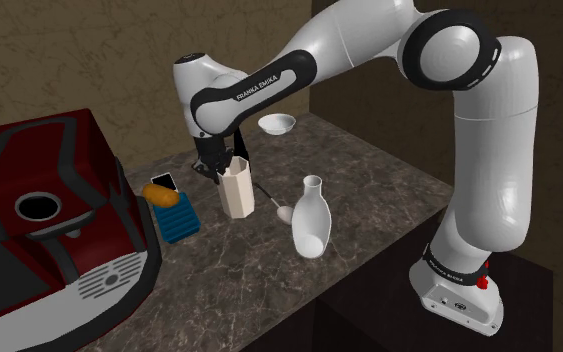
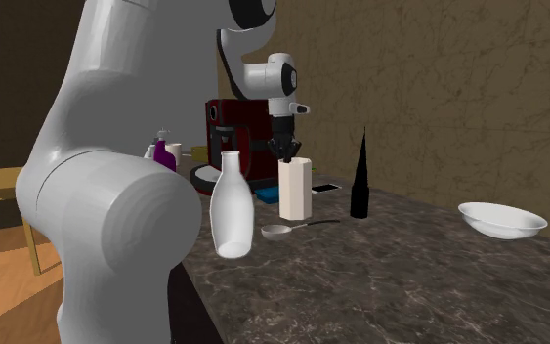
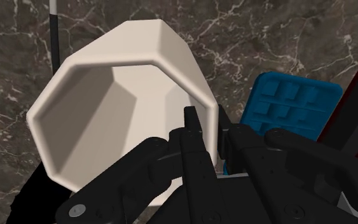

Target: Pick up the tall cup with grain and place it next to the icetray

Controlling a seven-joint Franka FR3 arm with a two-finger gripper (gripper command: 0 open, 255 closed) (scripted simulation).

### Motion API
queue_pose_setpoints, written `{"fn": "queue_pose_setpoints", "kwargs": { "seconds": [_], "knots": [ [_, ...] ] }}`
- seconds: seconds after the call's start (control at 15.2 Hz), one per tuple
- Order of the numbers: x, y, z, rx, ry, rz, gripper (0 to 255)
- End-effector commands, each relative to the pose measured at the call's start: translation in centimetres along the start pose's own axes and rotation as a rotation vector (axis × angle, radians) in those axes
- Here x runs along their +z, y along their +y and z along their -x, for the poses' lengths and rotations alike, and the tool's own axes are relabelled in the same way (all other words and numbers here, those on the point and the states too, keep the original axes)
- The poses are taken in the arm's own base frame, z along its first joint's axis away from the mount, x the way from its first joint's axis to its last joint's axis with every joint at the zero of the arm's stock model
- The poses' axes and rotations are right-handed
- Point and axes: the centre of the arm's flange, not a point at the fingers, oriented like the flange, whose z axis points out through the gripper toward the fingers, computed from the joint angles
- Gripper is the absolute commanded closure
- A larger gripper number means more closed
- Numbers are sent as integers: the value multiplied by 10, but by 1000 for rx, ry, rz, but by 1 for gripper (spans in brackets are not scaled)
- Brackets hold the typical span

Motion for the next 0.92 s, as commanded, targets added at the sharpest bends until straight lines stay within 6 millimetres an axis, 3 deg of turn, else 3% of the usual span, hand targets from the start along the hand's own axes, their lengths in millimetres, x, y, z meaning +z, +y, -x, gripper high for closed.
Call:
{"fn": "queue_pose_setpoints", "kwargs": {
  "seconds": [0.0,0.26,0.33,0.66,0.86],
  "knots": [
    [0,0,0,0,1,0,255],
    [0,0,0,0,1,0,255],
    [0,0,0,0,1,0,0],
    [0,0,0,0,1,0,0],
    [-40,0,0,0,1,0,0]
  ]
}}
